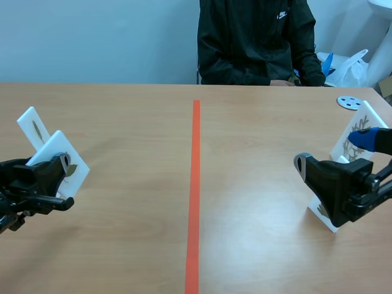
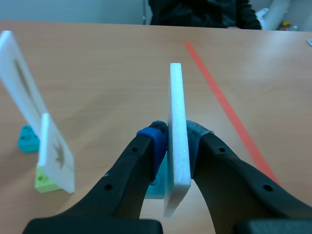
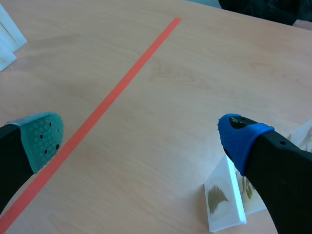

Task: Sort the leaf by its shape. The table is split by an orange tape line. A compound leaf with several leaflets goes to the left side, a simple leaf with one blade goes to the right side. Return to the home posture when a red brick is placed on the table.

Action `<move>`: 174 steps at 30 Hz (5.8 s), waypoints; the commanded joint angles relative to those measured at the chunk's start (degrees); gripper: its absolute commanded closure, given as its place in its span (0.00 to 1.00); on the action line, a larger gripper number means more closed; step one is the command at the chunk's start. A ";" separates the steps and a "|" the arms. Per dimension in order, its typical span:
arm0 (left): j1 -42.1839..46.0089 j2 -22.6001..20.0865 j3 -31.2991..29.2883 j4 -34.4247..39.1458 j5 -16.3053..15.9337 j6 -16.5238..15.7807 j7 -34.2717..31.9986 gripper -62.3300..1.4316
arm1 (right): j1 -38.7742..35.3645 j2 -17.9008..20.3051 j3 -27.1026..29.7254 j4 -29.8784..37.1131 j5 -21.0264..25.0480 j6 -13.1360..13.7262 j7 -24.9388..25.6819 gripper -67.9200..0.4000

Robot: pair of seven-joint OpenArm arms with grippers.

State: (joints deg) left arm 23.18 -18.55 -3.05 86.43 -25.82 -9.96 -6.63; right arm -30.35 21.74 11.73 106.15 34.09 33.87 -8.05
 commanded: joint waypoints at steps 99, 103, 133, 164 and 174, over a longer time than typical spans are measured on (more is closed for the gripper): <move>9.31 2.16 -3.98 20.90 3.87 -21.14 6.97 0.00 | 0.68 0.48 0.26 1.31 0.68 -0.02 0.48 0.00; 9.16 2.16 -3.91 20.90 4.42 -21.11 8.48 0.00 | 0.68 0.48 0.26 1.31 0.68 0.00 0.48 0.00; 7.28 2.19 0.79 21.57 9.16 -14.86 11.56 0.00 | 0.66 0.48 0.26 1.31 0.72 0.00 0.48 0.00; 7.30 2.16 0.79 21.57 8.94 -14.86 10.78 0.00 | 0.66 0.50 0.24 1.31 1.31 0.02 0.44 0.00; 7.30 2.16 0.79 21.57 8.94 -14.86 10.75 0.00 | 0.66 0.50 0.24 1.31 1.31 0.02 0.44 0.00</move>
State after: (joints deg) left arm 30.33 -16.36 -2.11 107.09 -16.08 -24.64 4.93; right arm -30.35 21.74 11.73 106.15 34.59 33.87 -8.05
